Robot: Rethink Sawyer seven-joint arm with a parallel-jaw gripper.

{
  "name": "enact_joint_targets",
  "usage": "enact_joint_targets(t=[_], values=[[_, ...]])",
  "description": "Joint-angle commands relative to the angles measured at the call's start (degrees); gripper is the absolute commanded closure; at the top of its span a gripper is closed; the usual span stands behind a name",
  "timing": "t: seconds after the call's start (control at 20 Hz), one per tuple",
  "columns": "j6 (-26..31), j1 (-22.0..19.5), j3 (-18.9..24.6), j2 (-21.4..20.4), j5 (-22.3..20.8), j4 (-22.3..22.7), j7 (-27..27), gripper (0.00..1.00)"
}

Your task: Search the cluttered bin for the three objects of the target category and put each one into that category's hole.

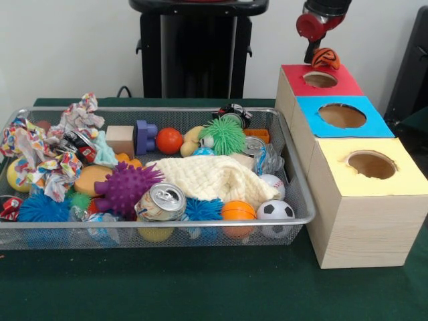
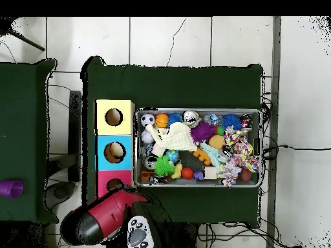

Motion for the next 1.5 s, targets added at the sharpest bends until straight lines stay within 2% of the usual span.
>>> enact_joint_targets(t=[0.05, 0.2, 0.6, 1.05, 1.5], values=[[5.4, 0.3, 1.3, -3.3, 2.1, -8.8, 4.7, 1.0], [6.9, 0.7, 1.3, -4.4, 2.3, -8.9, 4.8, 1.0], [7.1, 0.4, 1.7, -4.0, 2.5, -9.2, 4.9, 1.0], [2.9, -0.2, 2.0, 0.0, 1.8, -10.1, 4.9, 1.0], [1.5, -1.3, 2.3, 3.2, 0.7, -12.3, 3.4, 1.0]])
